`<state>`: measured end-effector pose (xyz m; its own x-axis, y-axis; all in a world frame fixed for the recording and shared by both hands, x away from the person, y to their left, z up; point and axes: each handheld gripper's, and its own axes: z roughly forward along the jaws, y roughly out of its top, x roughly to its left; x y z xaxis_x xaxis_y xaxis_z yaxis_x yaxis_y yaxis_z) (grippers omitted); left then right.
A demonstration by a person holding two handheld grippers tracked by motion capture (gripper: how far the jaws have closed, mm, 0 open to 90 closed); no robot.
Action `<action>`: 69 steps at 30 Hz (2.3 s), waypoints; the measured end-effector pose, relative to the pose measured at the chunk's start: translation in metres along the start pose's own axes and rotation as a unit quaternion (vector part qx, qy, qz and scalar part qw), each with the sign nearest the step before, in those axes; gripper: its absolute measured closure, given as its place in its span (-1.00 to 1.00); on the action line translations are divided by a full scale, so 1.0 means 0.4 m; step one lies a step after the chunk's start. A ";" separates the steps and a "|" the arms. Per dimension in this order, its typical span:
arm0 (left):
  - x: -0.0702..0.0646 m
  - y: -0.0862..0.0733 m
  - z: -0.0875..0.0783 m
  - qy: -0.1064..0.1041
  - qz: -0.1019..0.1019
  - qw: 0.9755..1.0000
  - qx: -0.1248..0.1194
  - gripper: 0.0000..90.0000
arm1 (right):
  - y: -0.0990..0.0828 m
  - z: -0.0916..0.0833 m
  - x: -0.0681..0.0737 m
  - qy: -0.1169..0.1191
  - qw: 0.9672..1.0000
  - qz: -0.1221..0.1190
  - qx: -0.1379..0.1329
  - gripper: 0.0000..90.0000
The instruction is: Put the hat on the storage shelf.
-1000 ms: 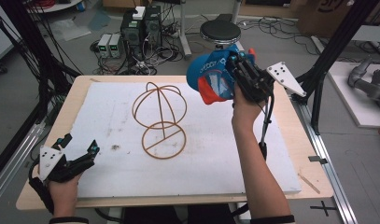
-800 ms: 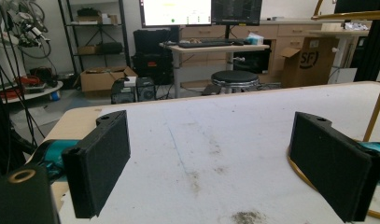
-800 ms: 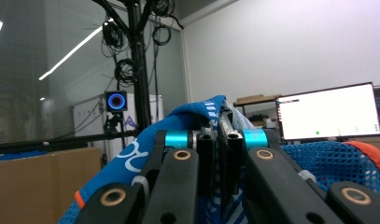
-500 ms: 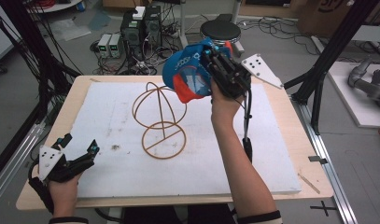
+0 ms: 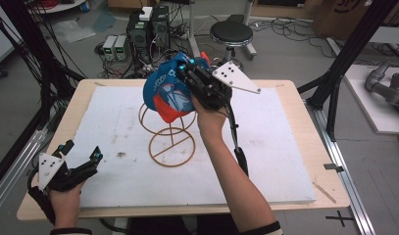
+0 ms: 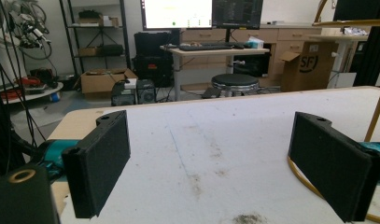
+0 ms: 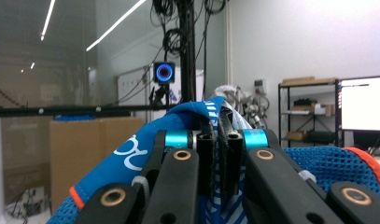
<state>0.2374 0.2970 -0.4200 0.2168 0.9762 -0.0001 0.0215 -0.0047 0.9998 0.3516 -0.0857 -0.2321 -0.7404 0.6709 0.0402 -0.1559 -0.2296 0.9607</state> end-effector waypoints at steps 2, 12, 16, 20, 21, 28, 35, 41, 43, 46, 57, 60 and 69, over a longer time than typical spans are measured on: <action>0.000 0.000 0.000 0.000 0.000 1.000 0.000 -0.71 | -0.023 0.009 0.006 0.005 1.000 -0.001 0.021 0.98; 0.001 0.000 0.000 0.001 -0.001 1.000 0.001 -0.71 | -0.055 0.016 0.024 0.008 0.997 -0.037 0.062 0.76; 0.000 0.000 0.000 0.001 0.000 1.000 0.001 -0.71 | -0.052 0.014 0.024 0.005 0.997 -0.045 0.061 0.66; 0.001 0.000 -0.001 0.002 -0.002 1.000 0.000 -0.71 | -0.047 0.009 0.018 -0.001 0.998 -0.041 0.056 0.55; 0.001 0.000 -0.001 0.003 -0.002 1.000 0.000 -0.71 | -0.046 0.006 0.014 -0.003 0.998 -0.039 0.053 0.53; 0.001 0.000 0.000 0.002 0.000 1.000 0.001 -0.71 | -0.030 -0.011 -0.010 -0.010 0.999 -0.015 0.034 0.48; 0.001 0.000 -0.001 0.002 0.000 1.000 0.002 -0.71 | -0.021 -0.023 -0.022 -0.017 0.999 -0.016 0.025 0.38; 0.001 0.000 -0.001 0.004 -0.001 1.000 0.002 -0.71 | -0.013 -0.037 -0.038 -0.041 0.999 -0.021 0.025 0.05; 0.001 0.000 -0.002 0.005 -0.001 1.000 0.002 -0.71 | -0.011 -0.040 -0.041 -0.046 0.998 -0.021 0.026 -0.01; 0.001 0.001 -0.002 0.006 0.000 1.000 0.002 -0.71 | -0.005 -0.052 -0.053 -0.060 0.998 -0.025 0.025 -0.16; -0.002 0.001 -0.001 0.008 0.001 1.000 0.007 -0.72 | 0.007 -0.121 -0.104 -0.117 0.992 -0.051 0.023 -0.58; -0.002 0.001 -0.001 0.008 0.003 1.000 0.007 -0.72 | 0.013 -0.147 -0.124 -0.127 0.991 -0.049 0.012 -0.66; 0.000 0.001 -0.003 0.011 0.000 1.000 0.007 -0.72 | 0.036 -0.232 -0.164 -0.147 0.987 -0.069 0.006 -0.71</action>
<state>0.2364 0.2971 -0.4195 0.1959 0.9806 0.0009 0.0356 -0.0081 0.9993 0.3371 -0.1985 -0.2465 -0.4903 0.8715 -0.0137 -0.2327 -0.1157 0.9657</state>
